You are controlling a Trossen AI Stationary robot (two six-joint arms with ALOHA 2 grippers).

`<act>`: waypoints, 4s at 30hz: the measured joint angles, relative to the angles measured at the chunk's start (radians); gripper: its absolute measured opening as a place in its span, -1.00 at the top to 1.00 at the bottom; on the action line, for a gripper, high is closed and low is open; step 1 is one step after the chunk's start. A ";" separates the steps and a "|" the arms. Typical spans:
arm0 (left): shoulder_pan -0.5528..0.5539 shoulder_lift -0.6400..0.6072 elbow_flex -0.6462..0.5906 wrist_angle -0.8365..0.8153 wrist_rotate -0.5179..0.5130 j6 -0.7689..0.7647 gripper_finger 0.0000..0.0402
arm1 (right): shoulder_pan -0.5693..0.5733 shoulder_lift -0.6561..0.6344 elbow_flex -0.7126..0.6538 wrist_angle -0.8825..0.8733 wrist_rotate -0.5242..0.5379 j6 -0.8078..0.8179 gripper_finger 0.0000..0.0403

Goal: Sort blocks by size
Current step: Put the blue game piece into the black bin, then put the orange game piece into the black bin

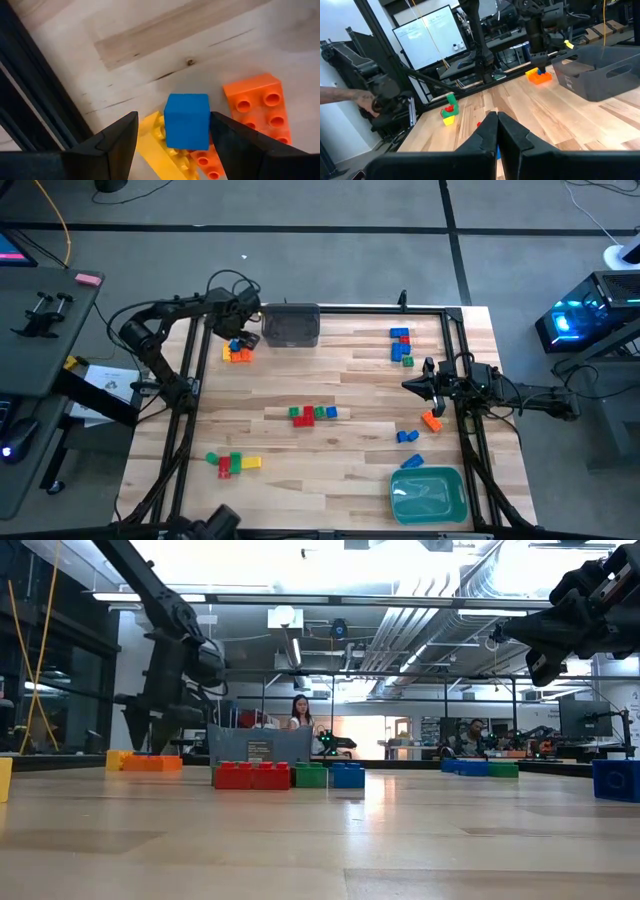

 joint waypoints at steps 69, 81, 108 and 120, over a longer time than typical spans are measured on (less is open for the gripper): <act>0.034 -0.062 0.283 -0.021 0.129 0.006 0.53 | 0.000 0.000 0.000 0.000 0.000 0.000 1.00; -0.239 0.025 0.347 0.201 0.111 -0.028 0.47 | 0.000 0.000 0.000 0.000 0.000 0.000 1.00; -0.199 -0.082 0.182 -0.280 0.141 0.467 -0.32 | 0.000 0.000 0.000 0.000 0.000 0.000 1.00; -0.233 0.019 0.039 -0.238 -0.080 0.500 -0.33 | 0.000 0.000 0.000 0.000 0.000 0.000 1.00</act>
